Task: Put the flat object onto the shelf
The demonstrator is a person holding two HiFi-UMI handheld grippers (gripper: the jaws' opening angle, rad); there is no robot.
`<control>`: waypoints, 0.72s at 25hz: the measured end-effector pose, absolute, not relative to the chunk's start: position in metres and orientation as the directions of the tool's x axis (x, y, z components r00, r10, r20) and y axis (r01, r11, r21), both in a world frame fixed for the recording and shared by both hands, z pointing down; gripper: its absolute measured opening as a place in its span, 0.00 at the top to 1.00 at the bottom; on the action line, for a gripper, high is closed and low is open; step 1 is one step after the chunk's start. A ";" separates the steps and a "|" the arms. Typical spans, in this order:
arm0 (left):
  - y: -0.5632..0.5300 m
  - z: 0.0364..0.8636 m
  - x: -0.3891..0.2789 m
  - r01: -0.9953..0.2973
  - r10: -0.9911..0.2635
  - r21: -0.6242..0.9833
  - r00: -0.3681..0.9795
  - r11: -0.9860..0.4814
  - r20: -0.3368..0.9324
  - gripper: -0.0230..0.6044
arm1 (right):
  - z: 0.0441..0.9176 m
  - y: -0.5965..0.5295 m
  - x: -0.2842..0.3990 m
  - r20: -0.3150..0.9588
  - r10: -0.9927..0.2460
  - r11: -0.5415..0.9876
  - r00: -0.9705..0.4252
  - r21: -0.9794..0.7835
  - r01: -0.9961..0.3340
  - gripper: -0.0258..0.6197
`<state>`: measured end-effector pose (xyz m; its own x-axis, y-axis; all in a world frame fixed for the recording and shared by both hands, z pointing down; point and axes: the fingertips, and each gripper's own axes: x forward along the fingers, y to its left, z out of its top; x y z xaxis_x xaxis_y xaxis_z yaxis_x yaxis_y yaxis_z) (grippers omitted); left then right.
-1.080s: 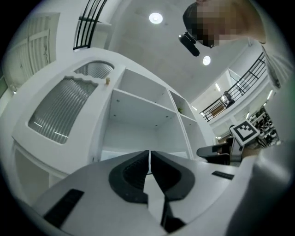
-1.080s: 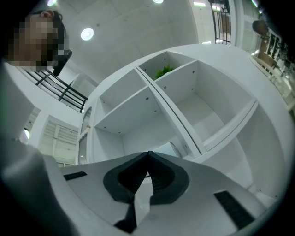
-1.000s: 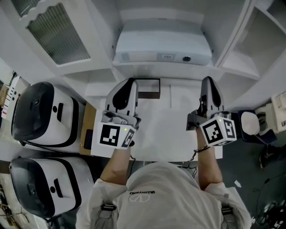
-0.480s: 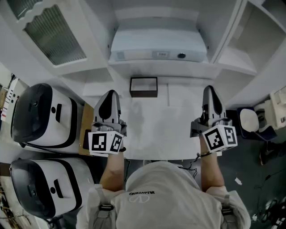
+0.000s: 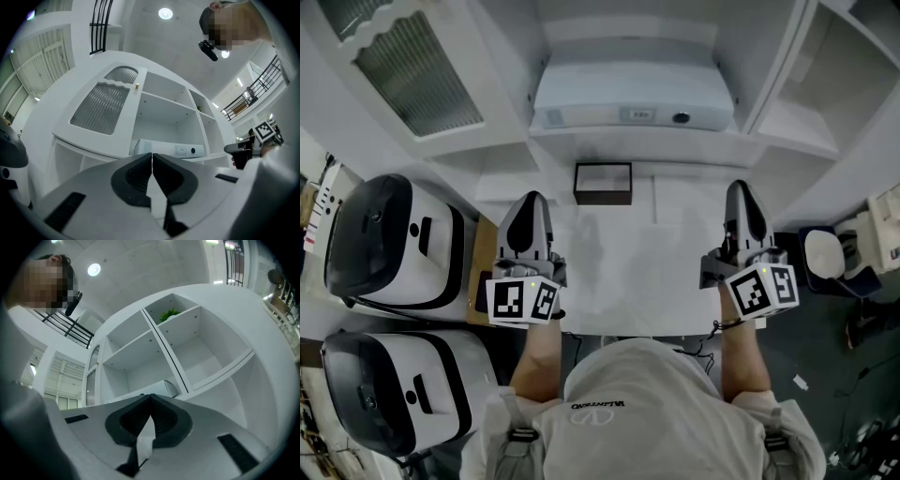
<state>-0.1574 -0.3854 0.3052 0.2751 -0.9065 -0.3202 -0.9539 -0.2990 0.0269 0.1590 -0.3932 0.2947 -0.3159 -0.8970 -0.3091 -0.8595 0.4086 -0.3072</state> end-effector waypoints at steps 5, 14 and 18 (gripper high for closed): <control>-0.387 0.307 -0.155 -0.952 -0.908 0.033 0.281 -0.306 -0.312 0.95 | 0.295 -0.394 0.159 -0.307 -0.895 0.414 -0.322 -0.307 -0.857 0.95; -0.389 0.307 -0.152 -0.949 -0.909 0.039 0.286 -0.312 -0.305 0.95 | 0.296 -0.395 0.159 -0.305 -0.894 0.419 -0.327 -0.311 -0.853 0.95; -0.390 0.308 -0.153 -0.949 -0.911 0.048 0.284 -0.311 -0.301 0.95 | 0.297 -0.396 0.158 -0.299 -0.897 0.416 -0.326 -0.315 -0.853 0.95</control>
<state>-0.1530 -0.3900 0.3076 0.2836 -0.9106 -0.3006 -0.9490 -0.3115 0.0484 0.1579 -0.3962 0.2973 -0.3263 -0.8967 -0.2992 -0.8531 0.4157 -0.3154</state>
